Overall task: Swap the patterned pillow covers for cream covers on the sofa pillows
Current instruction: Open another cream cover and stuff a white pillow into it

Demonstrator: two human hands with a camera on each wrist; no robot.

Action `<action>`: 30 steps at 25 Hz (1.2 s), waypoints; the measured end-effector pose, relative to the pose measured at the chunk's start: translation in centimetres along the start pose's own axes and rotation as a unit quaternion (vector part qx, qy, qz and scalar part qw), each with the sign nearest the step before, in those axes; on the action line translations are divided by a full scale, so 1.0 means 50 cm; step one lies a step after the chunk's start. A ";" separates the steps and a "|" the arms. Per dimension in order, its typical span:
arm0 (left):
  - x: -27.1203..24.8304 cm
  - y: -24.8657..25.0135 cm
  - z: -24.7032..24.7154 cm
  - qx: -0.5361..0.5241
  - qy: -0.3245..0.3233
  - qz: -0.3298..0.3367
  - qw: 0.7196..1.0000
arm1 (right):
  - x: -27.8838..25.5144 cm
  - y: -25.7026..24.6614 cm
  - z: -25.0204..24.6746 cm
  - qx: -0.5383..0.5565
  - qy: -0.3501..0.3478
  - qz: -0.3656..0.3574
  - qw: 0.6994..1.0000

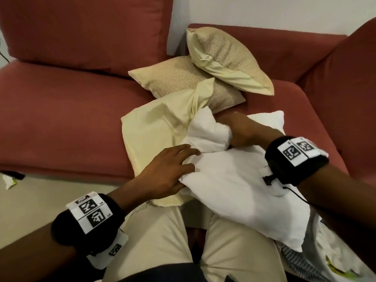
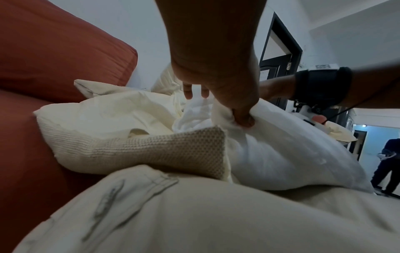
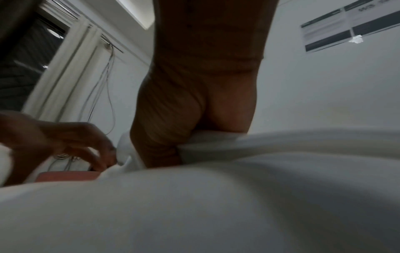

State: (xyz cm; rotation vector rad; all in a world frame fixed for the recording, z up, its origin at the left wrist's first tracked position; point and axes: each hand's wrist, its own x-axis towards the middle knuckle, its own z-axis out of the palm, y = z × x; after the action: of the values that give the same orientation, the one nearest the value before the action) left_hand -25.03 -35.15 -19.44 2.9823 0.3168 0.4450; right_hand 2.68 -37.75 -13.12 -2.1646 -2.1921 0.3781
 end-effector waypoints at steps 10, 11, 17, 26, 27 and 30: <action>0.011 0.040 -0.023 0.064 0.008 0.037 0.997 | -0.188 -0.170 0.018 -0.155 -0.061 -0.126 0.978; 0.009 0.036 -0.023 0.043 0.010 0.037 0.998 | -0.198 -0.176 0.025 -0.150 -0.053 -0.125 0.979; 0.024 0.027 -0.061 0.009 0.032 -0.040 0.999 | -0.239 -0.145 -0.015 -0.013 -0.030 -0.009 0.999; 0.024 0.007 -0.046 -0.034 0.026 -0.075 0.996 | -0.214 -0.150 0.094 -0.188 -0.048 0.001 0.981; 0.021 0.005 -0.045 -0.047 0.033 -0.081 0.995 | -0.211 -0.155 0.105 -0.204 -0.023 0.002 0.979; 0.024 0.003 -0.039 -0.089 0.066 -0.082 0.990 | -0.193 -0.153 0.108 -0.216 0.036 0.001 0.976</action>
State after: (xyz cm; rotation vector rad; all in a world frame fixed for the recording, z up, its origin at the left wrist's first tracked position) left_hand -24.46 -34.87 -17.26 2.7327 0.5031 0.6193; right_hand -5.65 -48.09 -15.47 -2.3271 -2.4101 -0.1972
